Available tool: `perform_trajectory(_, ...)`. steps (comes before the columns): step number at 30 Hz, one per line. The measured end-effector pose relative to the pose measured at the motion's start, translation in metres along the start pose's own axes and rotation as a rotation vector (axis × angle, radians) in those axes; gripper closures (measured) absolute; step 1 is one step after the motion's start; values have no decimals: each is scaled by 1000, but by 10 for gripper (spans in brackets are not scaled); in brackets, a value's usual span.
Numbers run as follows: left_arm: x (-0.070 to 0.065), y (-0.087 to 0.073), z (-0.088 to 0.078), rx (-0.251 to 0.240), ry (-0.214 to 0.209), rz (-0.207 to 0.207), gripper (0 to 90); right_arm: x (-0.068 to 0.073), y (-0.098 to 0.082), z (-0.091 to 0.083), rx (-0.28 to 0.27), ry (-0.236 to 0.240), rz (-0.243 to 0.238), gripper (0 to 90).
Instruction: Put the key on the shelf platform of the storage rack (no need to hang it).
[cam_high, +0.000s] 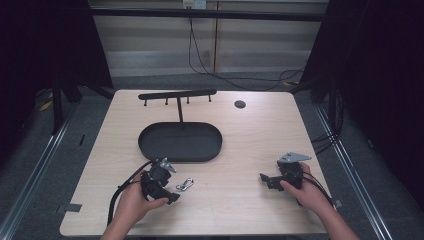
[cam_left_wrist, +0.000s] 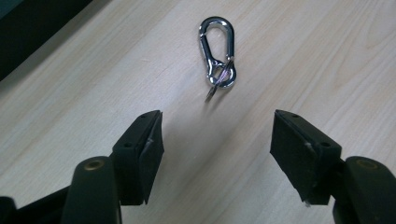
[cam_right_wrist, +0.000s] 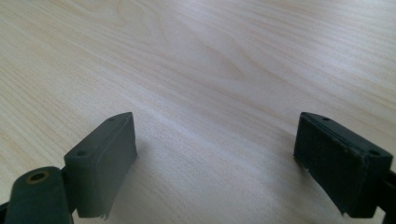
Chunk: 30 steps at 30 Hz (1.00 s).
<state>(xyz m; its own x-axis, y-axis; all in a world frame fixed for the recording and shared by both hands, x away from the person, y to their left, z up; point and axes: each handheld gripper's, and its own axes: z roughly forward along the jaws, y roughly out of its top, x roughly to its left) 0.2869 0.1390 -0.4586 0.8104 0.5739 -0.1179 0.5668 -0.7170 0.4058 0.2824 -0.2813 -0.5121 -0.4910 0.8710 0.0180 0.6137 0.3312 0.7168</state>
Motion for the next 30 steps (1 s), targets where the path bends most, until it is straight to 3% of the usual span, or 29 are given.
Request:
perform_trajectory(16, -2, 27, 5, 71, -7, 24, 412, 0, 0, 0, 0, 0, 0, 124)
perform_trajectory(30, -1, 40, 17, 128, -9, 35, 474, 0, 0, 0, 0, 0, 0, 124)
